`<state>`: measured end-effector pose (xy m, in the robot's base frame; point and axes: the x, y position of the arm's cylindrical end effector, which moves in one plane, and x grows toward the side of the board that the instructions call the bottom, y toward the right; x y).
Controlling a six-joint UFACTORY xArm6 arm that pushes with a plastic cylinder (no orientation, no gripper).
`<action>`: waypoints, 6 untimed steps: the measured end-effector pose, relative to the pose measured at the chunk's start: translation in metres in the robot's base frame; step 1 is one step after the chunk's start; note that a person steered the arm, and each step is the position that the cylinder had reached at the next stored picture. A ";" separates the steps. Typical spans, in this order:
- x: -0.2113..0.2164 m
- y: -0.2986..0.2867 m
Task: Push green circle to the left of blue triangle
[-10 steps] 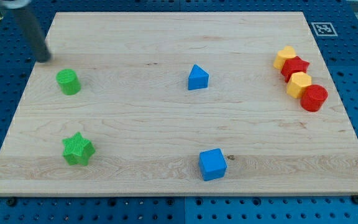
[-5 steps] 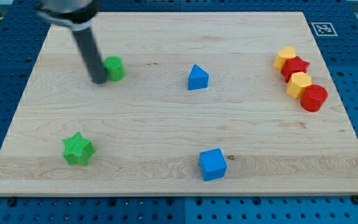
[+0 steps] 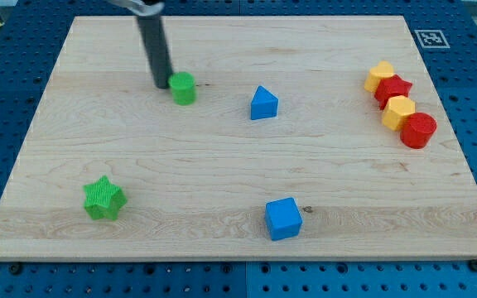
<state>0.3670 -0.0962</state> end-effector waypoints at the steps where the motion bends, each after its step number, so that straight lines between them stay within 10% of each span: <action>1: 0.015 0.043; 3: 0.028 -0.024; 6: 0.060 0.037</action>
